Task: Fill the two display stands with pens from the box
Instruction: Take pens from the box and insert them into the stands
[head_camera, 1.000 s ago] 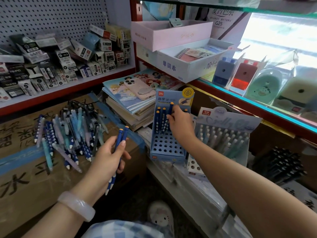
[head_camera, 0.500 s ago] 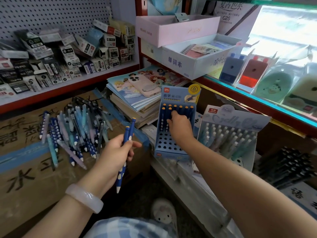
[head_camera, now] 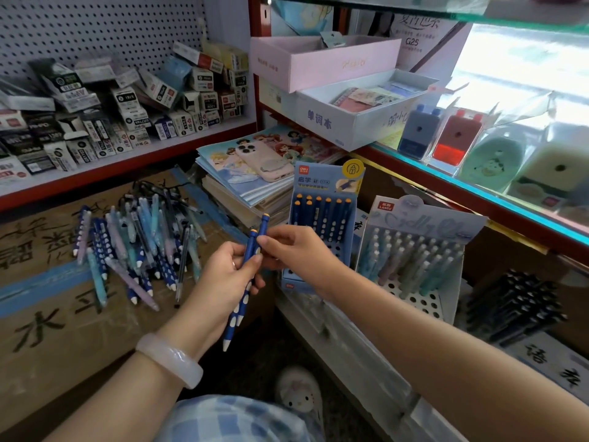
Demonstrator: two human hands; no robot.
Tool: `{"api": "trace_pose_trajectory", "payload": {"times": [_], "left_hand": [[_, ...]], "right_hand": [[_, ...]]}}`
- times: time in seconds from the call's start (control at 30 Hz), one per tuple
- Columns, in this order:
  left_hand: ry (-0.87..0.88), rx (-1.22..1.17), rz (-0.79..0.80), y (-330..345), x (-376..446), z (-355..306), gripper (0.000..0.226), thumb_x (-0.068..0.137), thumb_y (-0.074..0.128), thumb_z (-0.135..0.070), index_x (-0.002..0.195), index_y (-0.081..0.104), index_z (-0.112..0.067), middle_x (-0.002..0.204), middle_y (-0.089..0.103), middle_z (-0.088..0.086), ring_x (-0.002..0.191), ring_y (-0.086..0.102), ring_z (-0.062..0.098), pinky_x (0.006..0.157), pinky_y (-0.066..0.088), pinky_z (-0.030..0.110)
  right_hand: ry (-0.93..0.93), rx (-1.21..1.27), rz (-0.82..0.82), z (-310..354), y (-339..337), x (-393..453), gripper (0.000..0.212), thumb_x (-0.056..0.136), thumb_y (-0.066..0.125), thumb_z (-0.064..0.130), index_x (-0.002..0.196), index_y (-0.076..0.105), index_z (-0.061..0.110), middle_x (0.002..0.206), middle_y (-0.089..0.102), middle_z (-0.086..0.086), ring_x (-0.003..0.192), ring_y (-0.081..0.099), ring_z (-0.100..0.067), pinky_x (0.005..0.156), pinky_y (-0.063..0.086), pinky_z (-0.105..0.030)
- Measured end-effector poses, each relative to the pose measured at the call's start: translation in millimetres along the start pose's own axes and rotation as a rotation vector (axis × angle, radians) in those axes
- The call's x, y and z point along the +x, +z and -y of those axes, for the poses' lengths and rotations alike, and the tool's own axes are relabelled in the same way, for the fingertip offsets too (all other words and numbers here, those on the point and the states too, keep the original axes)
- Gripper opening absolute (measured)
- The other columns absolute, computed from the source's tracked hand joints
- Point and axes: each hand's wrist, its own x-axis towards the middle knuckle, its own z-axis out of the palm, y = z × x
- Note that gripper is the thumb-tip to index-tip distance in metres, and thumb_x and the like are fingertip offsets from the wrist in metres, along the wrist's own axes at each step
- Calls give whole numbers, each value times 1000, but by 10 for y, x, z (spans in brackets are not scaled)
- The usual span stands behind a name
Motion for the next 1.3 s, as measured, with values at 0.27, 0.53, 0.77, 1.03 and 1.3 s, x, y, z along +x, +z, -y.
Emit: {"api": "trace_pose_trajectory", "payload": {"times": [0.27, 0.53, 0.77, 1.03, 1.3], "left_hand": [[-134, -204, -23, -43, -59, -44, 9, 96, 45, -12, 93, 53, -9, 91, 65, 14, 74, 66, 23, 60, 59, 32], [-127, -239, -67, -67, -59, -56, 10, 95, 48, -12, 89, 56, -13, 78, 65, 9, 60, 64, 16, 55, 57, 27], [-37, -206, -106, -131, -66, -40, 12, 94, 49, -11, 92, 61, -13, 74, 63, 6, 61, 61, 13, 56, 56, 21], [15, -186, -44, -185, -56, 1, 16, 93, 49, -14, 100, 63, -14, 56, 50, -1, 38, 37, 5, 36, 29, 16], [-35, -261, -4, -126, -29, 2, 30, 98, 37, -7, 103, 60, -25, 62, 57, -1, 50, 45, 7, 44, 36, 17]], "right_hand": [[26, 136, -331, 65, -407, -27, 9, 96, 52, 18, 93, 59, 12, 80, 65, -2, 73, 63, -11, 67, 55, -20], [-29, -698, -569, -51, -872, 252, 19, 99, 43, 23, 115, 44, 13, 94, 64, -14, 81, 64, -30, 73, 55, -49], [-45, -806, -497, -165, -729, 340, 13, 100, 41, 20, 103, 43, 7, 93, 65, -18, 83, 63, -33, 73, 52, -51], [-14, -932, -429, -280, -664, 443, 23, 101, 39, 19, 119, 42, 5, 95, 65, -19, 81, 62, -36, 62, 48, -41], [3, -1034, -400, -265, -610, 578, 26, 101, 41, 19, 122, 43, 4, 98, 64, -19, 80, 60, -35, 57, 40, -35]]}}
